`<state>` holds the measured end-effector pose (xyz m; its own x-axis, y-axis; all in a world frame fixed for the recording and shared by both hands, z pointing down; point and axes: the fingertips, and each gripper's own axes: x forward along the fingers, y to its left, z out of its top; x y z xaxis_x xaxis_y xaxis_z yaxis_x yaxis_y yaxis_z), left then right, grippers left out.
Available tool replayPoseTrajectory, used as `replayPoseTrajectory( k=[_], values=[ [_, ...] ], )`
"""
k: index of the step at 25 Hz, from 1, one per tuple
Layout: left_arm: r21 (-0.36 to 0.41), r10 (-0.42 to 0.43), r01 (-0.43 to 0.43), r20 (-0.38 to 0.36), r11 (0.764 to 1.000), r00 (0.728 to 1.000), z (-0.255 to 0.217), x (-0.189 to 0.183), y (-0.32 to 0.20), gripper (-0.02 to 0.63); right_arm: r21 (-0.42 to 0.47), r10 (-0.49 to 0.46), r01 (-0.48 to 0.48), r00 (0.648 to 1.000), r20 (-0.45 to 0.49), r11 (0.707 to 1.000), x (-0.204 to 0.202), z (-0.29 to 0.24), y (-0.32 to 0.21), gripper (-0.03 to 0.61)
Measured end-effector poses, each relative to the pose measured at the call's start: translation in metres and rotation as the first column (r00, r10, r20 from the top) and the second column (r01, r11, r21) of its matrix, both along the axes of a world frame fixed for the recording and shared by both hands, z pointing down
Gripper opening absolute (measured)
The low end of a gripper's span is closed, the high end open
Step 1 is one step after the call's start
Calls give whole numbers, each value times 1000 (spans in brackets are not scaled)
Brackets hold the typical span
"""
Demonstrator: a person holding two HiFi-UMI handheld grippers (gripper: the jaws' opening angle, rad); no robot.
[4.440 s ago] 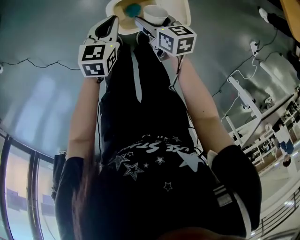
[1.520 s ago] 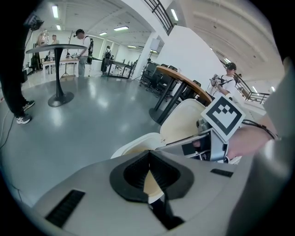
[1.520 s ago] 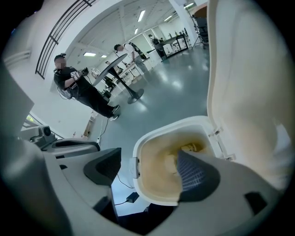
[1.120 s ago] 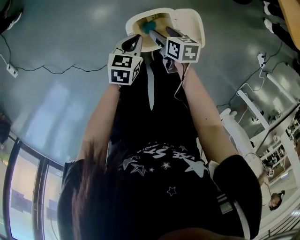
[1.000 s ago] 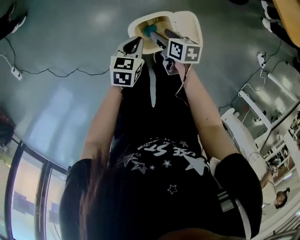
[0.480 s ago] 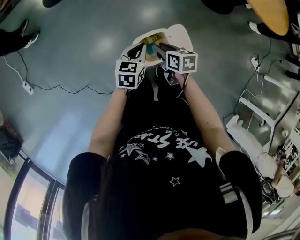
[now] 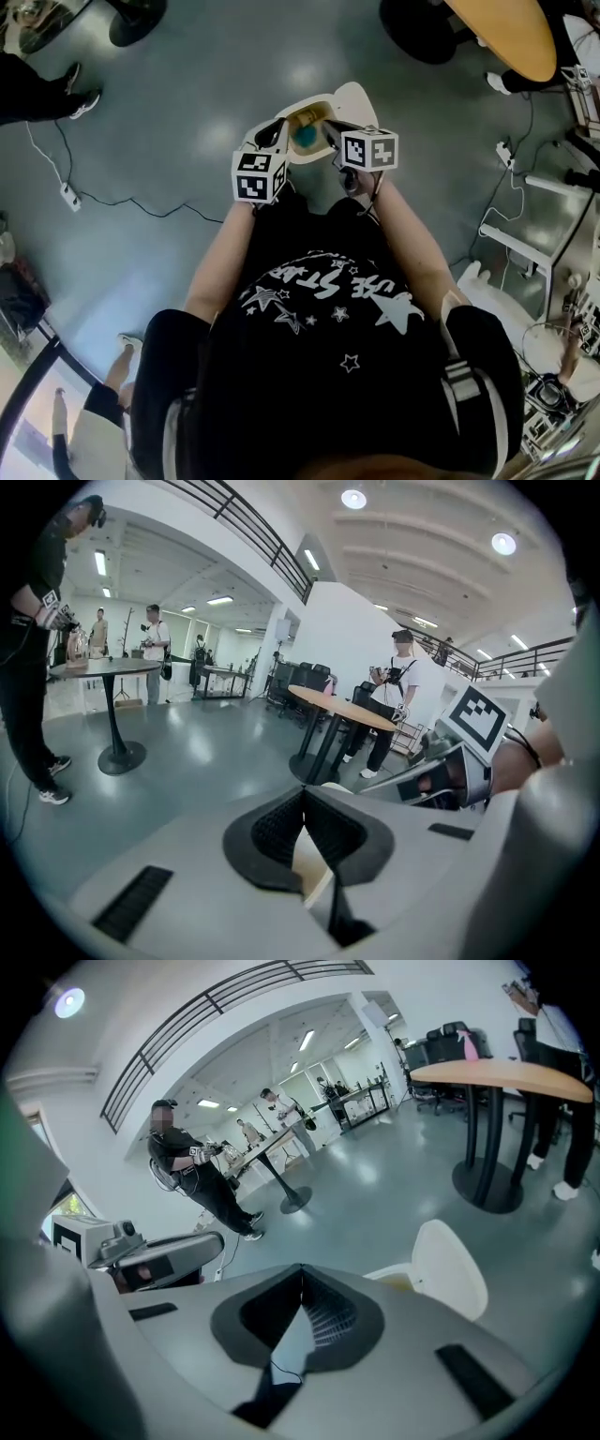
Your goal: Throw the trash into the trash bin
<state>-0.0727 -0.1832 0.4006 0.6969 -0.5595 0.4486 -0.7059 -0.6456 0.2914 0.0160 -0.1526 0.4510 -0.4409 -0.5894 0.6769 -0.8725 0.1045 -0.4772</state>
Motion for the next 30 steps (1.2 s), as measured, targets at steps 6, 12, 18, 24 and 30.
replayPoseTrajectory(
  k=[6, 12, 18, 24, 30],
  values=[
    [19, -50, 50, 9, 999, 999, -10, -31, 4, 11, 38, -31, 30, 999, 27, 999, -23, -20, -3, 8],
    [46, -115, 115, -2, 992, 993, -29, -20, 35, 11, 49, -85, 82, 994, 74, 995, -5, -27, 33, 8],
    [85, -151, 151, -5, 985, 988, -44, -8, 70, 11, 89, -115, 107, 990, 82, 990, 15, -44, 69, 8],
    [105, -186, 186, -13, 977, 983, -51, 10, 118, 11, 130, -156, 143, 983, 96, 981, 28, -60, 110, 8],
    [106, -250, 251, -29, 962, 968, -50, 17, 156, 11, 162, -175, 156, 978, 112, 974, 41, -67, 148, 8]
  ],
)
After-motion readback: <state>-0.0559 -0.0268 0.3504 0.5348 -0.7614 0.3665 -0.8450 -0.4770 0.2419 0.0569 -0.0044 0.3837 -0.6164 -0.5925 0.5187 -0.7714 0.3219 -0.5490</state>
